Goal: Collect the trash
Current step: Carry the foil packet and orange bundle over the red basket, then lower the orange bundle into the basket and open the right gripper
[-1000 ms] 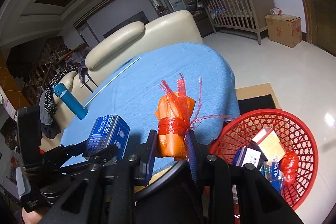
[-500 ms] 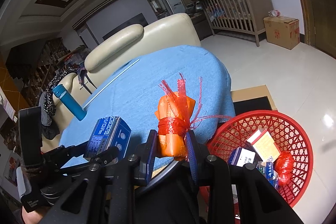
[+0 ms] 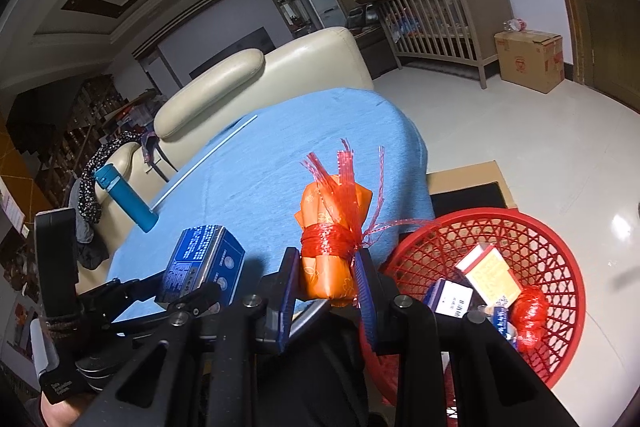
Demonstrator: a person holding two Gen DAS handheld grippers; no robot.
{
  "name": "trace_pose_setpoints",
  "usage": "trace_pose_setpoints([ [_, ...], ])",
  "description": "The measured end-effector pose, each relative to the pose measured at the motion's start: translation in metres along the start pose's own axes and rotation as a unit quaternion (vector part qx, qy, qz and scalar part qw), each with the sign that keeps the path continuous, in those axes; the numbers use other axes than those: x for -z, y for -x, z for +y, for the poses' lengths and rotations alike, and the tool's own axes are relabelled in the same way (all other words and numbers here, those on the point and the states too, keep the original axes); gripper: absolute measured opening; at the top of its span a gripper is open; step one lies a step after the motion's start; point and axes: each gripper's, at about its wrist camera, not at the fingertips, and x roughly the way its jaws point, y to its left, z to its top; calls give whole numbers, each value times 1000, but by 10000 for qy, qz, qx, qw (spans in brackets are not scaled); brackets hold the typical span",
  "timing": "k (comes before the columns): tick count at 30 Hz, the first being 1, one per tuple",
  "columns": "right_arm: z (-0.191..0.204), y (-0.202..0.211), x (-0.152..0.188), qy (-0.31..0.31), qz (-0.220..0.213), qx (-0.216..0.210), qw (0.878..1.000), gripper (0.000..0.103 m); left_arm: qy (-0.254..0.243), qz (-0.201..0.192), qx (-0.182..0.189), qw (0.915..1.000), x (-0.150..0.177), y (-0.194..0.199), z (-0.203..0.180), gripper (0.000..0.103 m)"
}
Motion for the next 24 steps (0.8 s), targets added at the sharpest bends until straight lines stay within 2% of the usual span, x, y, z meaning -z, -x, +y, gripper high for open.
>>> trace_pose_setpoints([
  [13,-47,20,1,-253,-137,441,9986,30,-194,-63,96,9997,-2,4,-15,61],
  [24,-73,28,13,-408,-78,791,9960,30,-604,-209,299,9975,-19,10,-52,61],
])
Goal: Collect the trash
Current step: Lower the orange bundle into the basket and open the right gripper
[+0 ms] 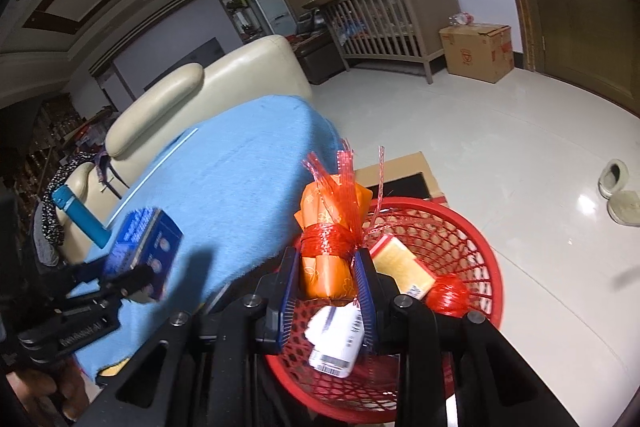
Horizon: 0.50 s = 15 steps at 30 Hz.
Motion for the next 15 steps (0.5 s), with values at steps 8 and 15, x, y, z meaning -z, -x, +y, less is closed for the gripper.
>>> trace_pose_setpoints([
  [8,-24,2,8,-155,105,178,9997,30,-371,-61,249,9990,-18,-1,-39,61],
  [15,-27,3,10,-199,142,190,9995,30,-587,11,380,9976,-24,-7,-61,61],
])
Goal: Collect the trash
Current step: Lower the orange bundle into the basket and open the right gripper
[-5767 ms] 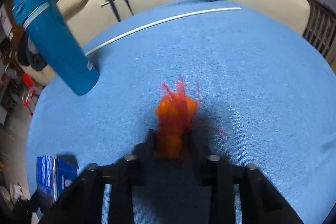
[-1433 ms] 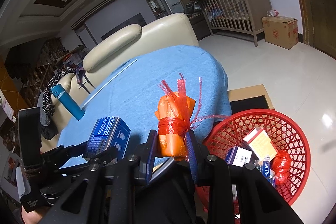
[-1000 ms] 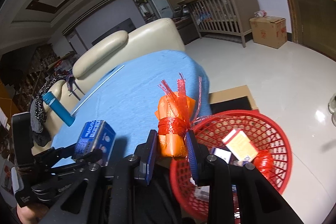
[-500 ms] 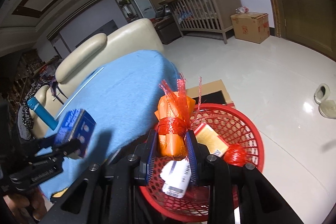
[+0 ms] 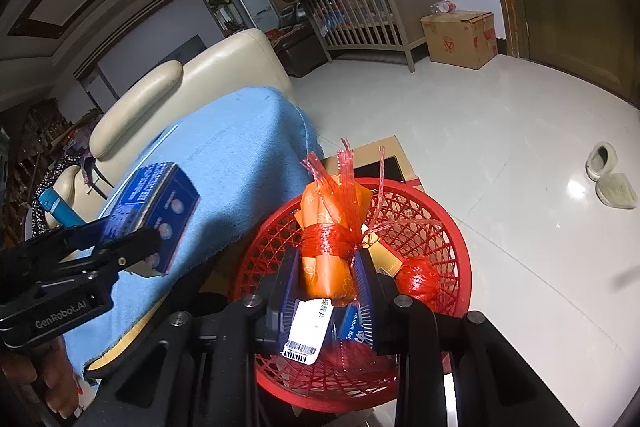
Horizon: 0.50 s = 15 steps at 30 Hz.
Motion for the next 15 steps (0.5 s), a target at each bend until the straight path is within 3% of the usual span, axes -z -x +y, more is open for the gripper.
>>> trace_pose_setpoints([
  [15,-13,-2,3,-210,76,105,9997,30,-247,158,142,9995,-6,-12,-21,61],
])
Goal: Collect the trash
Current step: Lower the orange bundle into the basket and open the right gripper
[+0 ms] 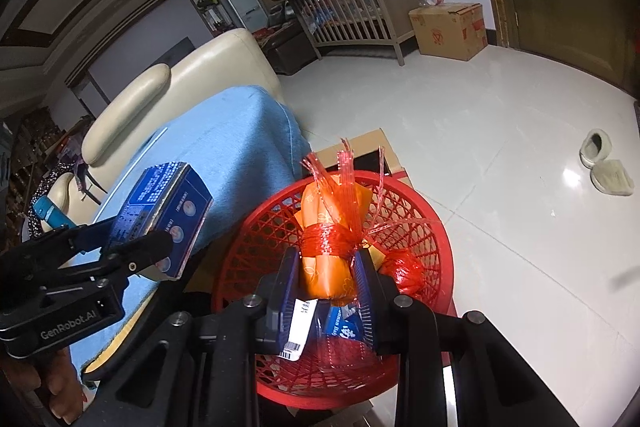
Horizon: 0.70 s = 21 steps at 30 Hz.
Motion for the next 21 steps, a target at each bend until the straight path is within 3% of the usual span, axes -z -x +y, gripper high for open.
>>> trace_pose_setpoints([
  [21,-16,-14,11,-261,332,71,9991,30,-127,111,57,9998,-3,-11,-13,61],
])
